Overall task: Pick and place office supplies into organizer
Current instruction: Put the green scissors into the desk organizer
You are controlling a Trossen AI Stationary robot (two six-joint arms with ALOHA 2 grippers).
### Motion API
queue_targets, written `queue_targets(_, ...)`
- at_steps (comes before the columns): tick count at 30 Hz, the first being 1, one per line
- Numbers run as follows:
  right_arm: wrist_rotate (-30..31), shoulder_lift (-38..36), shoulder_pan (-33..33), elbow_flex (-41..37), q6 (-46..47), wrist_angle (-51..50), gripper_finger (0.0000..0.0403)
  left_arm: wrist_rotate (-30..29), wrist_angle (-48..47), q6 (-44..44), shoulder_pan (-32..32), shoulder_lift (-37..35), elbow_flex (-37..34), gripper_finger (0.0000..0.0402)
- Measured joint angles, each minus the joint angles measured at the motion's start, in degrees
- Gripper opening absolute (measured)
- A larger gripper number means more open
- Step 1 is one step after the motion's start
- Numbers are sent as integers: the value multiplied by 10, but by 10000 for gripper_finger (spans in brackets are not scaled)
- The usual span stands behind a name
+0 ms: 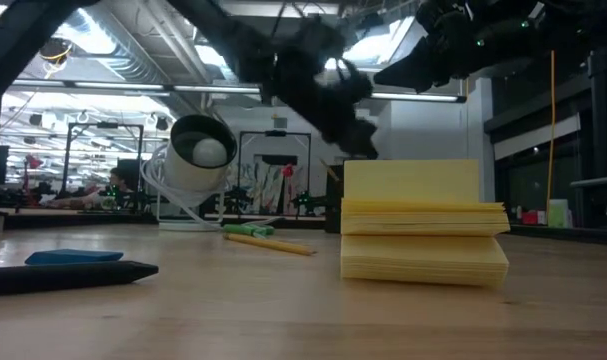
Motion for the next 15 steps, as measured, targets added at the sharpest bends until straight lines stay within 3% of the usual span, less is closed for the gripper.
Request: queue_targets(15, 0, 0, 0, 0, -2, 19, 25, 46, -269, 41, -72, -107, 0, 38)
